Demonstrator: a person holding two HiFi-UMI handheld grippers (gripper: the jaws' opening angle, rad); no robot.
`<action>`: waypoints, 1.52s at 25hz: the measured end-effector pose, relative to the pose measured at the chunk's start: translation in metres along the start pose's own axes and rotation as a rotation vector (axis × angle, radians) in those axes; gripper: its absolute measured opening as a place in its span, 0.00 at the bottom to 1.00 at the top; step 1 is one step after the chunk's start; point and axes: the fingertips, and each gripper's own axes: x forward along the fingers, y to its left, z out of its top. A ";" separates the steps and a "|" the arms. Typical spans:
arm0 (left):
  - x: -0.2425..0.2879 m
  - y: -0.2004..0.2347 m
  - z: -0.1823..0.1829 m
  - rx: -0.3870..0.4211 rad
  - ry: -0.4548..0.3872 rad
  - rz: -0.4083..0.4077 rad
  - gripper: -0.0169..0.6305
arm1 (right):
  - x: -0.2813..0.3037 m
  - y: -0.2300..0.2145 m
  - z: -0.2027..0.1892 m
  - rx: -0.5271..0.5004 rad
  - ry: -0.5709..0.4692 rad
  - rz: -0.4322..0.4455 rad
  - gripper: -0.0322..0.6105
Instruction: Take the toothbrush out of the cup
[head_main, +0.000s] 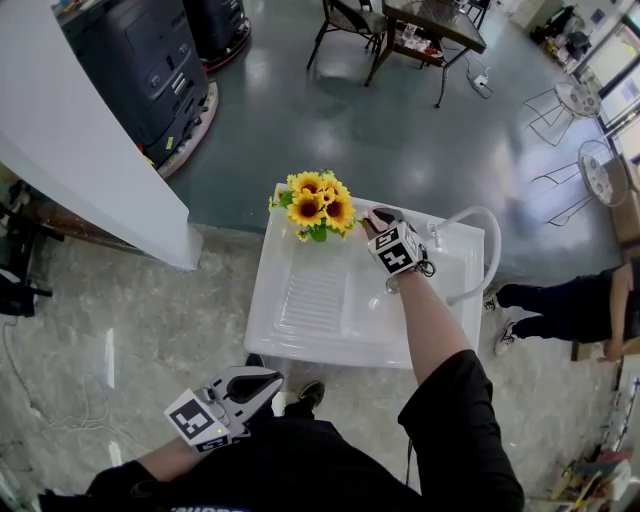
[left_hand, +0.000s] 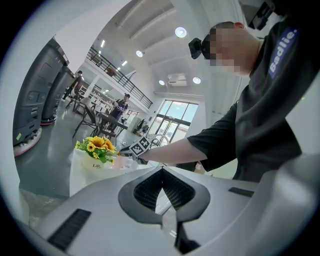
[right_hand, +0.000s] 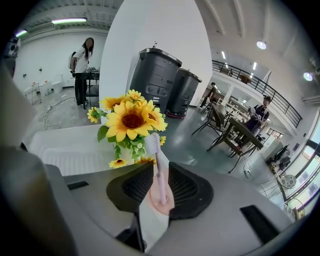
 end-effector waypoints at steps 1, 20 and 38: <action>-0.001 0.001 0.000 -0.002 0.001 0.001 0.03 | 0.001 0.001 0.001 -0.003 0.002 0.001 0.21; -0.016 0.000 -0.006 -0.006 -0.011 0.010 0.03 | -0.011 -0.007 0.017 -0.027 -0.030 -0.078 0.10; -0.013 -0.035 0.008 0.057 -0.034 -0.063 0.03 | -0.095 -0.010 0.037 -0.015 -0.136 -0.136 0.10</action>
